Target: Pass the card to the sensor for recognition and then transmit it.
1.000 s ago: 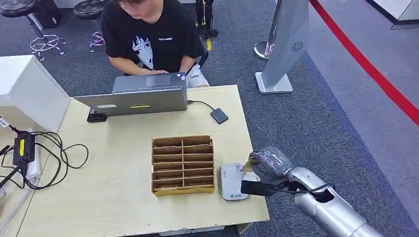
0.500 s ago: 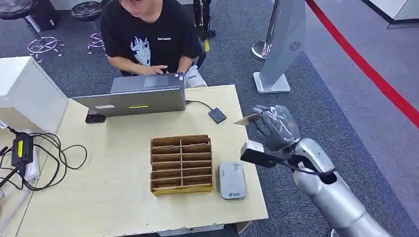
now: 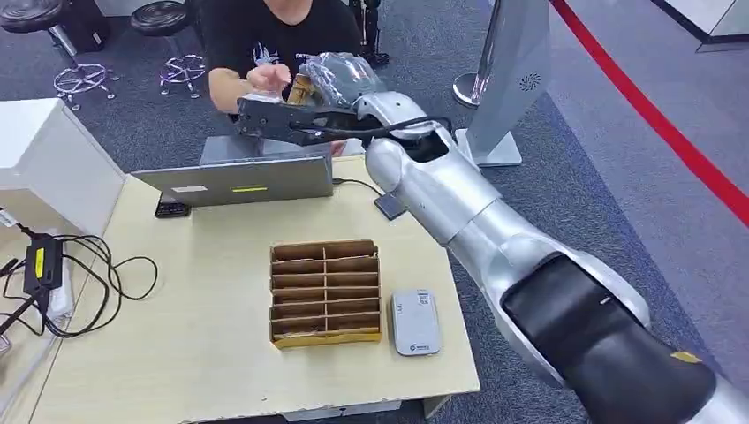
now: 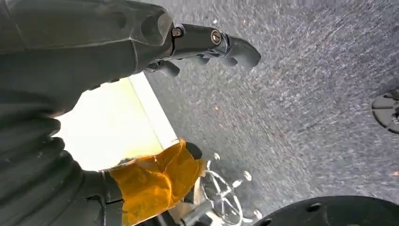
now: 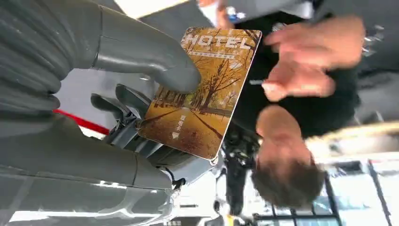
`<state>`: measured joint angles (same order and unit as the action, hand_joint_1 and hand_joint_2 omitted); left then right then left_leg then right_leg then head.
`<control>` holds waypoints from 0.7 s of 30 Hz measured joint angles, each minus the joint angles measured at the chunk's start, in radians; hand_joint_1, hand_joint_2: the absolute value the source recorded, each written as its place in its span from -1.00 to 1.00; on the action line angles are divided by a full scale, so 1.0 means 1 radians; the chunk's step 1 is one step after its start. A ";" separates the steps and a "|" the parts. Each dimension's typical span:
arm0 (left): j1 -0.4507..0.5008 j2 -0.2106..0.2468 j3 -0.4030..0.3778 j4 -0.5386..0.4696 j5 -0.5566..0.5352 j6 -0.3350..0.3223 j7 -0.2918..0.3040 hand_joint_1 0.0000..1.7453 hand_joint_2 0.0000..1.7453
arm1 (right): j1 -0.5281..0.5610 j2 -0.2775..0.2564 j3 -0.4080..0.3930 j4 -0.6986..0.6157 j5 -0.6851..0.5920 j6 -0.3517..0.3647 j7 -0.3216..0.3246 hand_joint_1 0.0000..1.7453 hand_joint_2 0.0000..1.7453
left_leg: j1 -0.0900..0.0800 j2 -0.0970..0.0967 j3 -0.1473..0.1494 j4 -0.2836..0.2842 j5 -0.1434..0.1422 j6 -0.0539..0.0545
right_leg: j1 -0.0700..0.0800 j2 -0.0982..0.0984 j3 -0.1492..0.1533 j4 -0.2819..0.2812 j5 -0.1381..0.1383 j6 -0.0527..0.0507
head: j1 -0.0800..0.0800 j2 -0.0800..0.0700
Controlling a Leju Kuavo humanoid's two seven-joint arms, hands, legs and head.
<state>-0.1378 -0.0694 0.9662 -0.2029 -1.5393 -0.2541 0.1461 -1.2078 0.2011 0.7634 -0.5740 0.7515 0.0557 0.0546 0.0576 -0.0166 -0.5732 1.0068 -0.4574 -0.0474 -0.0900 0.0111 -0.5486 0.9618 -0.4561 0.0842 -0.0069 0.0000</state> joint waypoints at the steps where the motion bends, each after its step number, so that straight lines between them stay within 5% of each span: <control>1: -0.003 0.000 -0.006 0.000 0.000 0.000 0.000 -1.00 1.00 | -0.009 0.012 0.004 0.031 0.003 0.001 0.008 1.00 1.00 | 0.000 0.000 0.000 0.000 0.000 0.000 | 0.000 0.000 0.000 0.000 0.000 0.000 | 0.000 0.000; 19: -0.010 -0.002 -0.044 0.000 0.000 -0.003 0.000 -1.00 1.00 | -0.047 0.064 0.026 0.206 0.008 -0.006 0.009 1.00 1.00 | 0.000 -0.002 -0.003 0.001 -0.001 0.001 | 0.000 -0.002 -0.001 -0.003 0.000 0.000 | -0.001 0.000; 20: -0.010 -0.002 -0.044 0.000 0.000 -0.003 0.000 -1.00 1.00 | -0.047 0.064 0.026 0.209 0.009 -0.006 0.009 0.86 1.00 | 0.000 -0.002 -0.003 0.001 -0.001 0.001 | 0.000 -0.002 -0.001 -0.003 0.000 0.000 | 0.000 0.000; 21: -0.010 -0.002 -0.045 0.000 0.000 -0.003 -0.001 -1.00 1.00 | -0.047 0.064 0.026 0.211 0.013 -0.006 0.012 0.48 1.00 | 0.000 -0.002 -0.003 0.001 -0.001 0.001 | 0.000 -0.002 -0.001 -0.003 0.000 0.000 | 0.000 0.000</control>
<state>-0.1481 -0.0717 0.9217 -0.2029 -1.5393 -0.2571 0.1450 -1.2544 0.2647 0.7893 -0.3628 0.7641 0.0492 0.0668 0.0576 -0.0190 -0.5763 1.0074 -0.4584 -0.0465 -0.0899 0.0094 -0.5494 0.9585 -0.4560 0.0846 -0.0072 0.0000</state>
